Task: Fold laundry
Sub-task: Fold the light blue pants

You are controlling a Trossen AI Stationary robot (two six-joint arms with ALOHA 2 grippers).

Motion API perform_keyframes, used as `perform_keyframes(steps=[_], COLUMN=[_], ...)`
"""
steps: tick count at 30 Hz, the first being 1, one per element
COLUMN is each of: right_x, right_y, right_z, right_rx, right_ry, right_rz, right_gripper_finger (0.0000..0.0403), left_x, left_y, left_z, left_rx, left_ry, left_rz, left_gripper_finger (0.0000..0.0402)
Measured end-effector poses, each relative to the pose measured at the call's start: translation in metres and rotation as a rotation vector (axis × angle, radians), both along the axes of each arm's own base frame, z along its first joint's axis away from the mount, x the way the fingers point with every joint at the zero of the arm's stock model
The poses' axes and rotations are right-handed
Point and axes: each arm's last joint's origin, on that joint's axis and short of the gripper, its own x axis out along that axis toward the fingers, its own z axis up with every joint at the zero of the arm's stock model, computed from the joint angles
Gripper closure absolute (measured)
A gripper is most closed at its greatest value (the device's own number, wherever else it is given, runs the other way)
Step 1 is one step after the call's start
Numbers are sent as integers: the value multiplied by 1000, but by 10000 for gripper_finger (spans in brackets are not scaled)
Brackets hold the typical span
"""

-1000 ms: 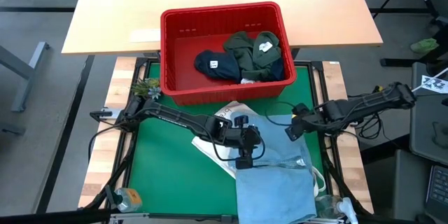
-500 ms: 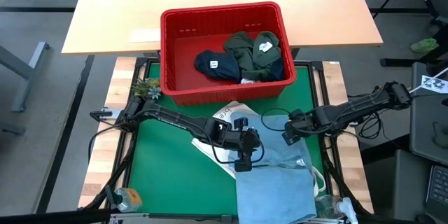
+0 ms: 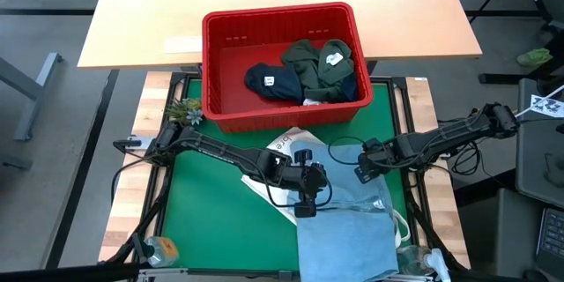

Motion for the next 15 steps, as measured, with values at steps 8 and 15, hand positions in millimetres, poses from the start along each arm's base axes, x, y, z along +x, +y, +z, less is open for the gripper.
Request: perform_keyframes(steps=[8,15], right_x=[0,-2], right_y=[0,0], right_z=[1,27], right_rx=[2,-10], right_ry=[0,64], right_rz=[8,18], right_gripper_finger=[386,395], left_x=[0,0], left_y=[0,0], left_z=[0,0], left_rx=[1,0], left_ry=[1,1], left_rz=[-1,-1], left_gripper_finger=[302,302])
